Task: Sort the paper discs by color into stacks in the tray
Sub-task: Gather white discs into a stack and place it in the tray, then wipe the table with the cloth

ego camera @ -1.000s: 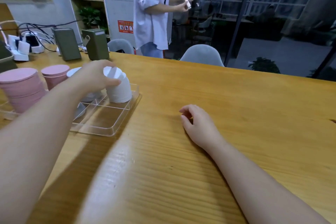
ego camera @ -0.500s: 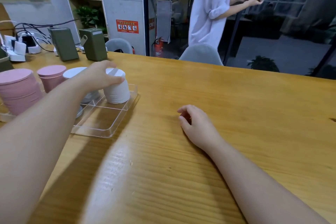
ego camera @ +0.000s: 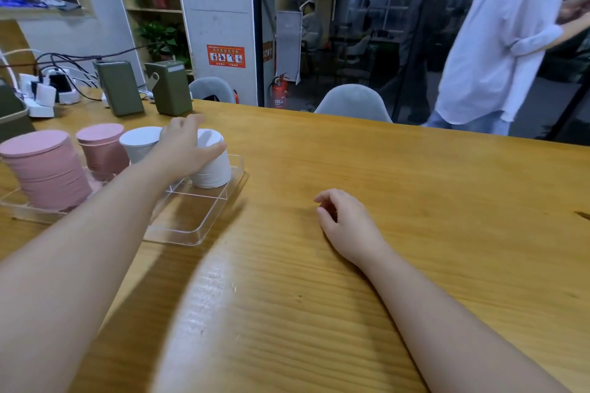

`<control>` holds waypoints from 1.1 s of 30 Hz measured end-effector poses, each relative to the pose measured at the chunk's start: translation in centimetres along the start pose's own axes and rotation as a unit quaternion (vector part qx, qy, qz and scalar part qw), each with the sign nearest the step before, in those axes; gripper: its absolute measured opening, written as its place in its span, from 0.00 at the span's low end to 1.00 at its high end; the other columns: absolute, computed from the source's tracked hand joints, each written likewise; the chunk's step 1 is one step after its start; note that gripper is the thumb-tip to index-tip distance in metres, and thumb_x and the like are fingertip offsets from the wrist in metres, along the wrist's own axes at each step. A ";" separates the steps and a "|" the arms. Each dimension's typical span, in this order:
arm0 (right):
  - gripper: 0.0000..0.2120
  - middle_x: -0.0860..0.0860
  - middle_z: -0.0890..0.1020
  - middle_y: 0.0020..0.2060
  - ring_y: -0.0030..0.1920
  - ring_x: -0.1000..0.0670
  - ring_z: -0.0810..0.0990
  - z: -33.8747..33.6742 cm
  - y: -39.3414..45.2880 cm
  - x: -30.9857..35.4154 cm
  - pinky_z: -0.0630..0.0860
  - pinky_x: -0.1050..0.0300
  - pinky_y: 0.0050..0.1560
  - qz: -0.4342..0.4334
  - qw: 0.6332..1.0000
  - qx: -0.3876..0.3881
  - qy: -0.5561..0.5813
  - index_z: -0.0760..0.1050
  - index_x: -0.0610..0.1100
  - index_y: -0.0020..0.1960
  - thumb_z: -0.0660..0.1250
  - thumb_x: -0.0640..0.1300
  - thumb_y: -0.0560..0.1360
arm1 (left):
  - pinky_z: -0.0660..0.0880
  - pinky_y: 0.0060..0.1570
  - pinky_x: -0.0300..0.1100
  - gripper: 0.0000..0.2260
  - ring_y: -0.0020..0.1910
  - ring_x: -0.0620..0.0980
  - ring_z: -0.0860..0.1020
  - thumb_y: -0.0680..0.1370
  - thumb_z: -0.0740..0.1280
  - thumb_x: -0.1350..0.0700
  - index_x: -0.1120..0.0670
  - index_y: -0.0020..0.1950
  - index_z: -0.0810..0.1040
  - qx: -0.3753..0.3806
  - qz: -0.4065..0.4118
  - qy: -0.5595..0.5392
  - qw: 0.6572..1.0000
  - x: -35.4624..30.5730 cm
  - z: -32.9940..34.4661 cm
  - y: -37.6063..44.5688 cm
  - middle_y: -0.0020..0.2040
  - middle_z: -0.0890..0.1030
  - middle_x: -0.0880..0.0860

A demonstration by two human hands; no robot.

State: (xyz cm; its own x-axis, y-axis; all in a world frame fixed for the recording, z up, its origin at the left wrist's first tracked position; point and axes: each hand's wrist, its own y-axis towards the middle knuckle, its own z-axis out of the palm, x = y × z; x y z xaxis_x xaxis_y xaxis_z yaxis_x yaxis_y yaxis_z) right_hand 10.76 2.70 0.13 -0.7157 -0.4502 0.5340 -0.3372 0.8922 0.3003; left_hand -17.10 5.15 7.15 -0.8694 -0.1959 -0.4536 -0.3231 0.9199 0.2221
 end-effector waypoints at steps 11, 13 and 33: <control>0.17 0.45 0.74 0.60 0.62 0.45 0.71 -0.5 -1.6 0.2 0.66 0.52 0.64 -0.021 0.973 -0.230 -0.004 0.70 0.38 0.63 0.64 0.38 0.76 | 0.49 0.72 0.48 0.34 0.76 0.54 0.52 0.74 0.52 0.37 0.56 0.74 0.60 -0.150 0.142 -0.133 0.969 -3.7 4.0 -7.2 0.74 0.60 0.55; 0.22 0.44 0.70 0.66 0.68 0.44 0.67 -0.5 -2.6 0.1 0.61 0.52 0.68 -0.006 0.978 -0.209 -0.026 0.66 0.37 0.68 0.64 0.40 0.76 | 0.49 0.71 0.45 0.36 0.74 0.55 0.55 0.72 0.50 0.37 0.59 0.73 0.60 -0.133 0.141 -0.166 0.967 -4.8 5.2 -8.6 0.72 0.61 0.58; 0.07 0.51 0.77 0.52 0.58 0.52 0.71 -15.9 -21.6 -8.4 0.59 0.69 0.53 0.175 0.956 -0.163 -0.170 0.76 0.44 0.54 0.63 0.40 0.77 | 0.68 0.35 0.26 0.12 0.39 0.44 0.74 0.78 0.62 0.63 0.47 0.42 0.77 0.186 0.191 -0.409 0.873 -21.3 14.0 -20.1 0.42 0.80 0.48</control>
State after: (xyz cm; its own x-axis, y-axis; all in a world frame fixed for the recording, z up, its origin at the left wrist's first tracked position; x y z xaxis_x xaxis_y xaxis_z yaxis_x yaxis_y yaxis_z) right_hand 33.78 -13.30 1.70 -0.9259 -0.0395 0.3757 0.1282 0.9026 0.4108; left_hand 13.09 -4.40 0.30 -0.2795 0.3166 -0.9064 0.2076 0.9417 0.2649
